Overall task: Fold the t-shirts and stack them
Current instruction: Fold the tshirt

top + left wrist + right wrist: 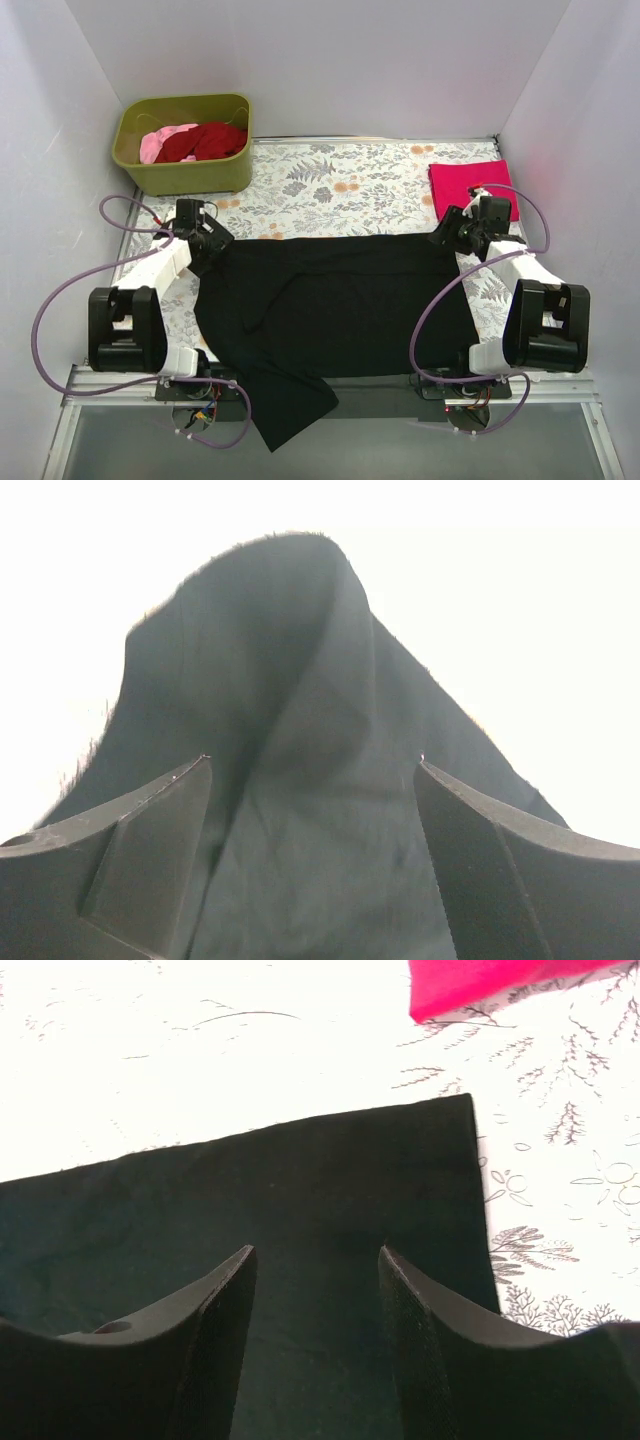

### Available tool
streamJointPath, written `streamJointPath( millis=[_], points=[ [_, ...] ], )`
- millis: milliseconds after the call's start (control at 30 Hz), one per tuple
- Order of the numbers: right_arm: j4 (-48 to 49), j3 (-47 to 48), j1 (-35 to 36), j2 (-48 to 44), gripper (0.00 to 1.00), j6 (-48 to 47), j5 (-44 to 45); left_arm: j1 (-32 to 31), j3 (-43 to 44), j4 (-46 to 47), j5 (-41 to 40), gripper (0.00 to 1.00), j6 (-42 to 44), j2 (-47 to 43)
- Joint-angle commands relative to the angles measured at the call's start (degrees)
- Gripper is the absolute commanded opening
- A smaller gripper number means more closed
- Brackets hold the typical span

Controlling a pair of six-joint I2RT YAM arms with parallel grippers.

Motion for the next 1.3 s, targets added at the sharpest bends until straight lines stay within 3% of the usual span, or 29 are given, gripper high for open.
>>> streamJointPath(
  millis=[0, 333, 467, 600, 733, 1067, 1133, 1267],
  points=[
    [0.45, 2.28, -0.98, 1.2, 0.5, -0.43, -1.12, 2.06, 2.85, 7.72, 1.42, 0.74, 4.49, 2.98],
    [2.29, 1.58, -2.74, 4.89, 0.5, -0.78, -1.56, 3.82, 5.4, 12.64, 3.63, 0.58, 5.9, 10.38],
    [3.35, 1.31, -4.4, 6.56, 0.5, -0.78, -1.83, 4.08, 4.7, 13.96, 2.92, 0.47, 6.08, 11.79],
    [3.96, 1.58, -6.34, 9.19, 0.48, -0.78, -3.4, 6.37, 3.56, 14.58, 2.04, 0.23, 5.64, 12.93],
    [6.07, 2.45, -7.31, 14.02, 0.46, -0.52, -5.34, 8.39, 2.5, 16.68, 2.31, 0.14, 5.38, 13.37],
    [6.07, 7.28, -8.63, 20.54, 0.41, -0.34, -5.17, 11.99, 5.66, 18.01, 2.66, 0.11, 5.55, 19.44],
    [6.07, 7.47, -8.63, 19.58, 0.42, -0.61, -5.52, 12.0, 6.98, 18.18, 3.01, 0.15, 6.25, 19.88],
    [5.72, 7.2, -8.1, 15.89, 0.41, -0.96, -6.83, 12.0, 7.6, 18.53, 6.17, 0.37, 7.57, 17.51]
  ],
)
